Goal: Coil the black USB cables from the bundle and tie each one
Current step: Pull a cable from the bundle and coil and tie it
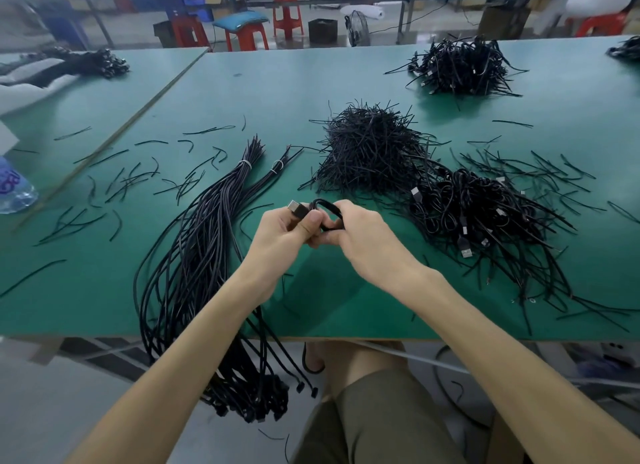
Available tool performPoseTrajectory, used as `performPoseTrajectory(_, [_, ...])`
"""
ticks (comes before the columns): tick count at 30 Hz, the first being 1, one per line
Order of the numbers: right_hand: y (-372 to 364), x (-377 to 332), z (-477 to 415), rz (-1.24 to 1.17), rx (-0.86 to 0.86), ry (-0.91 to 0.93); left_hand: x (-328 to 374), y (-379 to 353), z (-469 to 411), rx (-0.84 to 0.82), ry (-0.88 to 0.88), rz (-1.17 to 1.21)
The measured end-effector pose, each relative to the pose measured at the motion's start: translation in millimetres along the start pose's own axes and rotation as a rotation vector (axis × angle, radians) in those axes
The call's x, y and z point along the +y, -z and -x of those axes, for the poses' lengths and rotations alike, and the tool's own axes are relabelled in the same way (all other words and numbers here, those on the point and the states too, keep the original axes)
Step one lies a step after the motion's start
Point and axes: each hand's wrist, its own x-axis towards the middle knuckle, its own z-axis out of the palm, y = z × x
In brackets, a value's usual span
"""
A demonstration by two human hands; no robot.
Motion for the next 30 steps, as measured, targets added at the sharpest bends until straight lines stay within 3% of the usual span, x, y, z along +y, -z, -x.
performPoseTrajectory(4, [0.9,-0.4,-0.9,0.101,-0.066,-0.018,4.0,4.3,-2.5,0.001,0.019,-0.017])
performPoseTrajectory(9, [-4.8,2.5,5.3,0.257,-0.057,0.036,9.0,2.8,-7.0,0.019,0.184,-0.162])
performPoseTrajectory(15, [-3.6,6.7,7.5,0.354,0.023,0.077,9.8,3.3,-11.8,0.100,0.177,-0.292])
performPoseTrajectory(20, [-2.7,15.4,12.8,0.509,-0.071,0.127,9.0,13.9,-15.9,-0.047,0.215,-0.621])
performPoseTrajectory(23, [-4.0,14.4,13.5,0.517,-0.102,0.178,13.3,16.4,-19.9,-0.345,0.060,-0.928])
performPoseTrajectory(25, [-3.3,13.9,11.9,0.504,-0.089,0.194,12.6,13.0,-20.0,-0.470,0.062,-0.952])
performPoseTrajectory(27, [-3.5,15.0,9.1,0.507,-0.050,0.198,8.3,12.5,-19.2,-0.481,0.094,-0.883])
performPoseTrajectory(30, [-3.6,16.7,1.3,0.489,-0.015,0.215,-2.5,14.3,-19.0,-0.388,0.005,-0.968])
